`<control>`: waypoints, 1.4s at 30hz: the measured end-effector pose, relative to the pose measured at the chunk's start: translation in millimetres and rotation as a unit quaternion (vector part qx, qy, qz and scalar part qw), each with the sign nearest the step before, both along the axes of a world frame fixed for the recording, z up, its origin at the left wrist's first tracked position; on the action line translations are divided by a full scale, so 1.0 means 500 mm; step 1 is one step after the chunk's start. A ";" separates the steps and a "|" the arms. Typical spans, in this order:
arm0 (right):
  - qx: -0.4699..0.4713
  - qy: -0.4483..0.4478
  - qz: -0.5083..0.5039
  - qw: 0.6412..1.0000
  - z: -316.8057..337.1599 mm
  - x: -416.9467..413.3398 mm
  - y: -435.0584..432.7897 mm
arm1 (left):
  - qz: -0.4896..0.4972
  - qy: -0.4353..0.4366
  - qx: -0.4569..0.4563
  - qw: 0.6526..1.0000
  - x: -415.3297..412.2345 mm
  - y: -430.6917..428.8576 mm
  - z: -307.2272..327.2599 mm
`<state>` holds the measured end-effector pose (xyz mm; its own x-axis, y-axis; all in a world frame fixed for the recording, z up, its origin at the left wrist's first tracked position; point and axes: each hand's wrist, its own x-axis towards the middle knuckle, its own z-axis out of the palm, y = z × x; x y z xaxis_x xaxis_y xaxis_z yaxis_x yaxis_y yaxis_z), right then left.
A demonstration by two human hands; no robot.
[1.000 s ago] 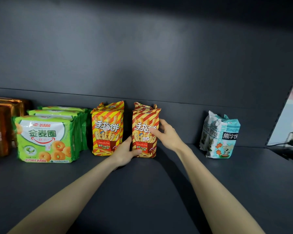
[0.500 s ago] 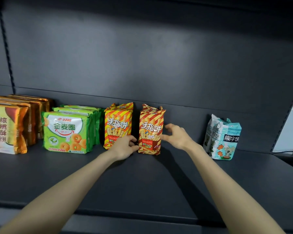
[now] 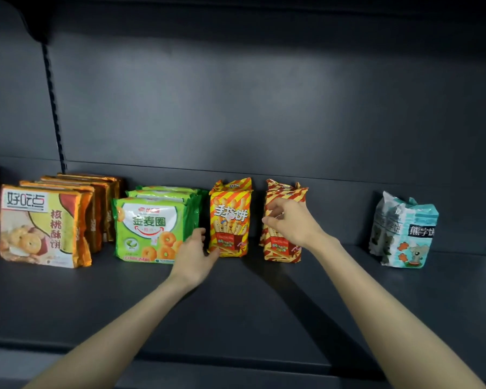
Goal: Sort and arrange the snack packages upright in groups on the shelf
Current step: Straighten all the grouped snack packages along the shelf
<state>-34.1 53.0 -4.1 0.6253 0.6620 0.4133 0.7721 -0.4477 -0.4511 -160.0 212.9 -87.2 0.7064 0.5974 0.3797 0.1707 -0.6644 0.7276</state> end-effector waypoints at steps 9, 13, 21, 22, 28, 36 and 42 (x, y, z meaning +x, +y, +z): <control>0.049 0.099 -0.019 0.994 -0.028 -0.029 0.109 | -0.078 0.027 -0.063 0.995 0.038 0.062 -0.002; 0.063 0.112 -0.029 0.991 -0.032 -0.029 0.129 | -0.112 0.029 -0.077 0.990 0.056 0.087 -0.011; 0.090 0.105 -0.048 0.989 -0.034 -0.020 0.144 | -0.147 -0.005 -0.072 0.986 0.078 0.104 -0.031; 0.090 0.103 -0.051 0.989 -0.035 -0.019 0.144 | -0.147 -0.006 -0.069 0.987 0.078 0.105 -0.032; 0.088 0.109 -0.055 0.989 -0.037 -0.010 0.139 | -0.149 -0.008 -0.059 0.987 0.085 0.101 -0.037; 0.085 0.108 -0.051 0.989 -0.044 -0.008 0.148 | -0.136 -0.025 -0.056 0.989 0.084 0.102 -0.037; 0.085 0.112 -0.046 0.989 -0.046 -0.006 0.153 | -0.127 -0.025 -0.048 0.990 0.079 0.103 -0.035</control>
<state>-37.3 129.6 -27.0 0.7678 0.5314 0.3580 0.6040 -0.4138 -0.6811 -120.3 264.6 -104.9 0.8201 0.4380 0.3682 -0.0303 -0.6094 0.7923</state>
